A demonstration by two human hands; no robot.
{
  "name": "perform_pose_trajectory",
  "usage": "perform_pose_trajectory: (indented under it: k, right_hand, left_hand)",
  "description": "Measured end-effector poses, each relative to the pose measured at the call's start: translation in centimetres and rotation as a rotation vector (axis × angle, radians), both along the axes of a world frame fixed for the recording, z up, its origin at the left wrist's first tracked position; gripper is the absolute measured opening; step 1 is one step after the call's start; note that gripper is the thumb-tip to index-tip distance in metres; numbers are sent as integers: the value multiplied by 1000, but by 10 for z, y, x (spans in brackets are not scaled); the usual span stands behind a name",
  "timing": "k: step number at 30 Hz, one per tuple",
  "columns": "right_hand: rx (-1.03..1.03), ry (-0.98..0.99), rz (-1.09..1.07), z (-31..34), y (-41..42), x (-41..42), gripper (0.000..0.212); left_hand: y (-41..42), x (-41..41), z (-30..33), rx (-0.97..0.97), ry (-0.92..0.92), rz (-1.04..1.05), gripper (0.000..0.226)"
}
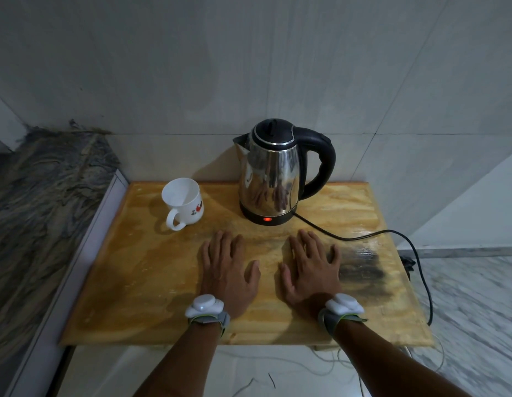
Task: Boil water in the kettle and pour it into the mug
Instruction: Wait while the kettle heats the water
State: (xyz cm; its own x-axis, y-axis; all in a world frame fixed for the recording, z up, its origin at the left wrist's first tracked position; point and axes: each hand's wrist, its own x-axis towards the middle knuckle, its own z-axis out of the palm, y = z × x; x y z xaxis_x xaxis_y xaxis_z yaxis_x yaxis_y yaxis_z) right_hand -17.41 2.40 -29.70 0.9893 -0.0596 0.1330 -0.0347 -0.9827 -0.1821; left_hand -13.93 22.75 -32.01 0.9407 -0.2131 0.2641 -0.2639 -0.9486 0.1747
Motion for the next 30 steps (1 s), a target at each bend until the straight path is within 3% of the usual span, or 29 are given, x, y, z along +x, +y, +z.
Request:
perform_pose_trajectory:
  k: [30]
  right_hand:
    - [-10,6,1,-6,-2,3,70]
  left_hand:
    - [1,2,-5,6,-8,-31,62]
